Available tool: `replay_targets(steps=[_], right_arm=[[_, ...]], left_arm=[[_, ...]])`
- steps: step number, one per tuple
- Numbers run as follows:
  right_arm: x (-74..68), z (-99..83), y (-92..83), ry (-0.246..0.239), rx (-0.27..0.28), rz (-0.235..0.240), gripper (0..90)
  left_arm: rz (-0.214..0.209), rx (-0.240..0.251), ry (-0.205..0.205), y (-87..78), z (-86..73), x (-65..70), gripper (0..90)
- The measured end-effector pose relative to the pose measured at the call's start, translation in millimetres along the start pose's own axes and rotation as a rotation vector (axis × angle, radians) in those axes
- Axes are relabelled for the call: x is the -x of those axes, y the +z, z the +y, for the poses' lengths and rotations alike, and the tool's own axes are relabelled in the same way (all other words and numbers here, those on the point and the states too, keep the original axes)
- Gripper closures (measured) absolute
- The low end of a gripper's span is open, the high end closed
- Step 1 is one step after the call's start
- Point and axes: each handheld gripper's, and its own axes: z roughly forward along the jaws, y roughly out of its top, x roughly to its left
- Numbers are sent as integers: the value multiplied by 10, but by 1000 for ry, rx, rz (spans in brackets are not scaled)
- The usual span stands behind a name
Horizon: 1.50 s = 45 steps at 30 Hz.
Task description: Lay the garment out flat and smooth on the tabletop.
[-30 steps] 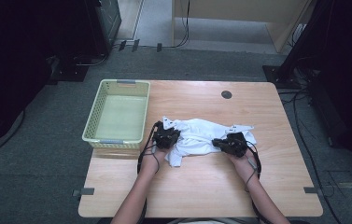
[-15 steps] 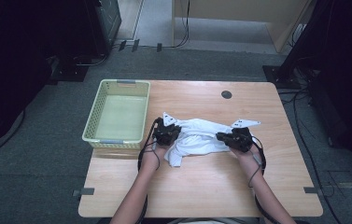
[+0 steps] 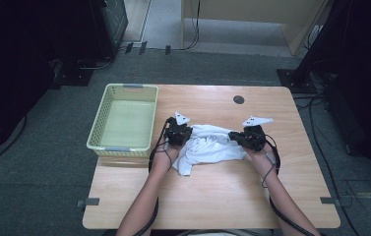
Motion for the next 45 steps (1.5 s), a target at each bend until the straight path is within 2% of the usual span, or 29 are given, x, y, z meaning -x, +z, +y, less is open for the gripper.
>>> replay_targets(steps=[6,10,15,21,30,34,38,40,45], right_arm=[[107,71,77,20,9,-7,859],[161,122,119,4,-10,-17,859],[201,166,188,-20,-36,-27,859],[304,212,290,-9,-49,-27,859],[422,306,411,-24,-81,-54,859],[480,339,451,-10,-90,-59,859],[506,366,501,-25,-102,-72,859],[524,378,524,-22,-104,-77,858],[581,393,593,10,-102,-77,858]], left_arm=[[4,-13,-20,111,49,-62,872],[15,-32,-9,173,72,-87,872],[18,-42,-23,253,99,-139,872],[29,-44,-30,337,192,-217,871],[54,-55,-8,459,276,-263,866],[65,-63,-1,510,306,-305,864],[51,-63,-15,549,348,-347,864],[59,-67,3,564,368,-354,863],[61,-72,-12,629,397,-399,851]])
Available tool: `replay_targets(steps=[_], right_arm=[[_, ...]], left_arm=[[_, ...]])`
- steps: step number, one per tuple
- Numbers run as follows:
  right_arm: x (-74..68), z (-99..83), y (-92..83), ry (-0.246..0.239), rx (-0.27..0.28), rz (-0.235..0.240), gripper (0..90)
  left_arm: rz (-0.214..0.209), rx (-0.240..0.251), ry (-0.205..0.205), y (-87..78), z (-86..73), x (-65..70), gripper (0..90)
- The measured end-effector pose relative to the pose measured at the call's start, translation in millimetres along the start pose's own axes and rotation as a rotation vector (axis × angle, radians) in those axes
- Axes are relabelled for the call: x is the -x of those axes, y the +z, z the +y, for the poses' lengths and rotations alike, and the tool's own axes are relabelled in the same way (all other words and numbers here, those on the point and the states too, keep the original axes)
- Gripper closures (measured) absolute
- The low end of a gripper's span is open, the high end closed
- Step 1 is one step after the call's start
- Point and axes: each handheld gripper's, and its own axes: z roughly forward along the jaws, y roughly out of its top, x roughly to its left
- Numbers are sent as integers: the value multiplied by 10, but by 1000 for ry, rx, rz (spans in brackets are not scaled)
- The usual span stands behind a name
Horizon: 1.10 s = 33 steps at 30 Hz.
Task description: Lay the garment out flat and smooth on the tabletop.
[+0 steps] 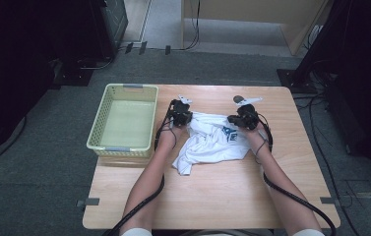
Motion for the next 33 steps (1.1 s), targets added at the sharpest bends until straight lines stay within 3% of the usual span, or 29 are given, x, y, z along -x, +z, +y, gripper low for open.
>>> replay_targets(steps=[6,11,15,19,33], right_arm=[[16,7,53,0,9,-31,859],[36,28,59,-10,9,-97,858],[73,36,51,-18,8,-118,764],[91,35,-15,-5,30,-102,726],[76,-47,-186,16,31,-57,739]], left_arm=[[4,5,-33,67,16,-59,836],[3,18,-60,71,20,-98,802],[4,23,-46,28,34,-88,765],[-5,23,-51,-9,36,-76,727],[-3,10,-51,-129,-27,-2,725]])
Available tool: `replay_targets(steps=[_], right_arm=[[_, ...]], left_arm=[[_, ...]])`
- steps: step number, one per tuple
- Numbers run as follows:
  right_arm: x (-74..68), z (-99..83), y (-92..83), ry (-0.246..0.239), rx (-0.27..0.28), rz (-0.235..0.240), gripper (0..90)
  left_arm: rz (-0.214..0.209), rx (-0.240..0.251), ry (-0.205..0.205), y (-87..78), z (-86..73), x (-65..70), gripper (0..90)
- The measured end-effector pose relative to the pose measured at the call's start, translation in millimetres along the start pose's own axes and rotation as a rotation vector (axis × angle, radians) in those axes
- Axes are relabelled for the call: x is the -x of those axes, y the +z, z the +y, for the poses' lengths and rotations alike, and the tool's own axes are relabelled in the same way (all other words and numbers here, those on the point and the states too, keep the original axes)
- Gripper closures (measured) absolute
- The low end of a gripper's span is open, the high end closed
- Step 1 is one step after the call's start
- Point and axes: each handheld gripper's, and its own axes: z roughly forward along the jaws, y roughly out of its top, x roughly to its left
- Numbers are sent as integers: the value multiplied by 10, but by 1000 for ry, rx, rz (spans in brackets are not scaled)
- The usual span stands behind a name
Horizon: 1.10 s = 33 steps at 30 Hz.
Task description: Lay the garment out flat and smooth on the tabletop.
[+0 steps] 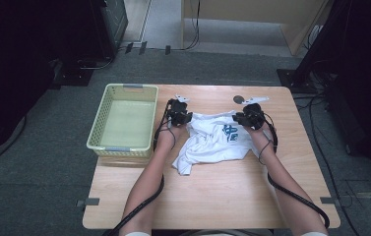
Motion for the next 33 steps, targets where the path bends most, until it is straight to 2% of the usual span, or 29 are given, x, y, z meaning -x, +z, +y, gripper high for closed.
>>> replay_targets(steps=[5,7,15,19,22,25,28,33], right_arm=[[-47,-83,5,-13,-16,7,728],[-63,-107,10,-13,-24,14,718],[-107,-131,-21,-19,-31,39,655],[-140,-148,-18,-34,-50,46,590],[-139,-168,-24,-31,-50,52,548],[-121,-188,-37,-12,-44,69,500],[-113,-207,-54,-2,-35,85,443],[-127,-266,-62,14,-38,110,401]], left_arm=[[-9,-6,-16,-29,-60,1,687],[-10,-9,-12,-31,-86,21,621],[-22,11,-21,-114,-132,46,514],[-4,9,-25,-109,-157,34,397],[-12,1,-54,-114,-176,18,362],[-11,5,-57,-130,-188,11,310],[-13,16,-66,-166,-195,17,304],[3,16,-51,-194,-238,34,288]])
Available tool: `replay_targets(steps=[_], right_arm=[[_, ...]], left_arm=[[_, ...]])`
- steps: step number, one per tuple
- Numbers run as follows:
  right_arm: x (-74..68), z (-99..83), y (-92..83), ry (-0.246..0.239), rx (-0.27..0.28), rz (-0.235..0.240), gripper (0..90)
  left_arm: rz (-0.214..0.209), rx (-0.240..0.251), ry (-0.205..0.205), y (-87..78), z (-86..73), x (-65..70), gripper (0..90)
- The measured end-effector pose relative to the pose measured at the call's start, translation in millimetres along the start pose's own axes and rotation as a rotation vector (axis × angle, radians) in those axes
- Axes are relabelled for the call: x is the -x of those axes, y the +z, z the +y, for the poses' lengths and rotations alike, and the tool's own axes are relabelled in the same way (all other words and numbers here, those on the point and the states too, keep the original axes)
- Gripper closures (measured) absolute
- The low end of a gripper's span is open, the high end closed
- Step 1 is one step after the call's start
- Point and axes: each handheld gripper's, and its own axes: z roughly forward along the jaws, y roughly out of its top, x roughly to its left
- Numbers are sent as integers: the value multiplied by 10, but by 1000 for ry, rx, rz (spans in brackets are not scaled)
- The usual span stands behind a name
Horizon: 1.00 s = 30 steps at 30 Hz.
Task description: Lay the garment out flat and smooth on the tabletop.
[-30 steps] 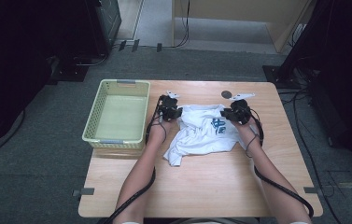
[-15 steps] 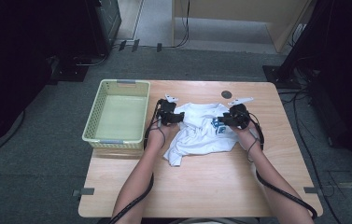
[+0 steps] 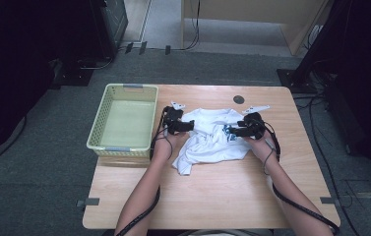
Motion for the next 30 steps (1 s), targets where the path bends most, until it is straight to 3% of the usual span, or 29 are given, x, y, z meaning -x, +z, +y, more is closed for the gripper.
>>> replay_targets(steps=[9,15,21,30], right_arm=[[10,-123,30,6,-22,3,391],[8,-143,38,7,-17,-1,314],[10,-177,35,-17,-4,-26,292],[55,-209,16,-2,9,-37,278]], left_arm=[[13,4,-4,-11,-38,14,267],[22,5,-9,-14,-65,31,267],[30,14,-17,-23,-108,27,266],[25,28,-22,-54,-201,29,266]])
